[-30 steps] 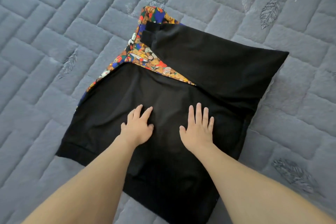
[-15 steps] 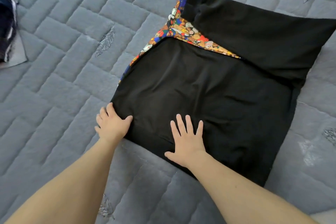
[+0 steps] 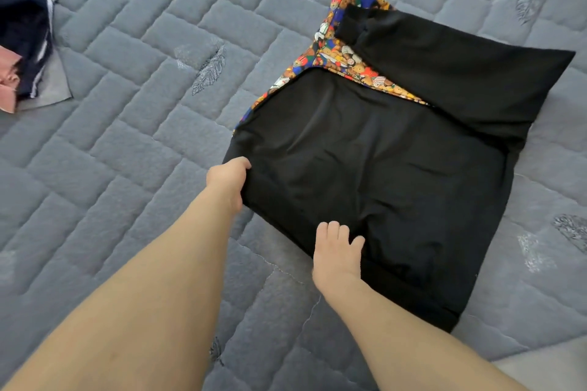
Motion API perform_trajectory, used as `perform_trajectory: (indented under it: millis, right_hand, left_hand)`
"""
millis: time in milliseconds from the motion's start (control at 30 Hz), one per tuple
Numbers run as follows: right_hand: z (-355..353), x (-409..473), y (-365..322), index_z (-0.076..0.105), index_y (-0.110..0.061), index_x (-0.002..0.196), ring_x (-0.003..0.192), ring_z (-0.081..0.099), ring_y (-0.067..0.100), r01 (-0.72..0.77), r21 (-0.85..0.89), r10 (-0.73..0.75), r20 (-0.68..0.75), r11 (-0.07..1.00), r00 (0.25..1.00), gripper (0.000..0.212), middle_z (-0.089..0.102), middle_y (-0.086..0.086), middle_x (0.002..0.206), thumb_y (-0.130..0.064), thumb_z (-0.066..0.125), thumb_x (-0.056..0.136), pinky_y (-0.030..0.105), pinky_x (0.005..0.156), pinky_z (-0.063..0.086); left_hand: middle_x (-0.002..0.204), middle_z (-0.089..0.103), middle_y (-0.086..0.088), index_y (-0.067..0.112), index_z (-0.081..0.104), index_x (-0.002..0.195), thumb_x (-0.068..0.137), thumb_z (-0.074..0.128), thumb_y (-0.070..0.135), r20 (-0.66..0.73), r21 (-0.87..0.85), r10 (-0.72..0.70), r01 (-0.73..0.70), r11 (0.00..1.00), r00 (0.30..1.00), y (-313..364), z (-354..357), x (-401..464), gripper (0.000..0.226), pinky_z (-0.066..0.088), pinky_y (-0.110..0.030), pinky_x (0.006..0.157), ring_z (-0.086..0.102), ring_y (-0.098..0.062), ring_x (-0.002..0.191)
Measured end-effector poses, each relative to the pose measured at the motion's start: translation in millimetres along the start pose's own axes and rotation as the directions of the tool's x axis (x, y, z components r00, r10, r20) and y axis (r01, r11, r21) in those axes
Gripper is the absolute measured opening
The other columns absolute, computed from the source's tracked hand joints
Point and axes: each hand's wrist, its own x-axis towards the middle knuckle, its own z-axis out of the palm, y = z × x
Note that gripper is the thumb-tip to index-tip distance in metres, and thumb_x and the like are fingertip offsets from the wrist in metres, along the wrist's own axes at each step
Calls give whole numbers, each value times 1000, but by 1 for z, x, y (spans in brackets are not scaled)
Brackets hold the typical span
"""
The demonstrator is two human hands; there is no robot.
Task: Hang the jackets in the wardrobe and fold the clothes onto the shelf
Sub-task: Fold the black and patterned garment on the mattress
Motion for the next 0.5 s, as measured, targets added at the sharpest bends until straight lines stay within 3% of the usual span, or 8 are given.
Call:
perform_trajectory:
  millis: [67, 200, 300, 400, 500]
  right_hand:
    - [-9, 2, 12, 39, -17, 125, 112, 45, 25, -90, 133, 79, 86, 987, 993, 51, 42, 6, 123, -12, 63, 81, 38, 86, 43]
    - [-47, 28, 70, 59, -14, 120, 113, 57, 28, -335, 347, 214, 342, 876, 915, 35, 59, 7, 125, -10, 53, 86, 36, 84, 48]
    - [-86, 49, 121, 63, -11, 115, 110, 60, 29, -374, 391, 264, 306, 841, 915, 31, 63, 9, 121, -9, 47, 88, 34, 80, 45]
    - [-120, 69, 159, 64, -11, 106, 102, 61, 29, -377, 414, 295, 249, 828, 922, 24, 65, 9, 115, -6, 47, 89, 33, 77, 45]
    - [-149, 91, 192, 61, -13, 92, 83, 60, 27, -345, 401, 308, 157, 848, 938, 17, 68, 9, 105, -3, 47, 88, 31, 69, 45]
  left_hand:
    - [108, 64, -11, 12, 51, 122, 83, 61, 11, 57, -22, -47, 49, 999, 997, 14, 11, -11, 41, 55, -34, 62, 64, -27, 84]
    - [108, 66, -8, 17, 52, 129, 92, 57, 11, 69, -39, -88, 90, 995, 994, 38, 46, -28, 38, 51, -31, 44, 61, -22, 75]
    - [114, 61, -9, 18, 45, 134, 92, 62, 13, 0, -116, -102, 101, 988, 995, 61, 81, -41, 45, 49, -36, 32, 62, -27, 86]
    - [127, 44, -10, 25, 31, 141, 90, 68, 16, -80, -171, -78, 63, 983, 994, 89, 118, -53, 64, 50, -38, 33, 54, -32, 88]
    - [118, 30, -10, 39, 23, 148, 92, 66, 11, -69, -163, -27, 15, 987, 997, 120, 155, -58, 76, 56, -41, 39, 46, -31, 79]
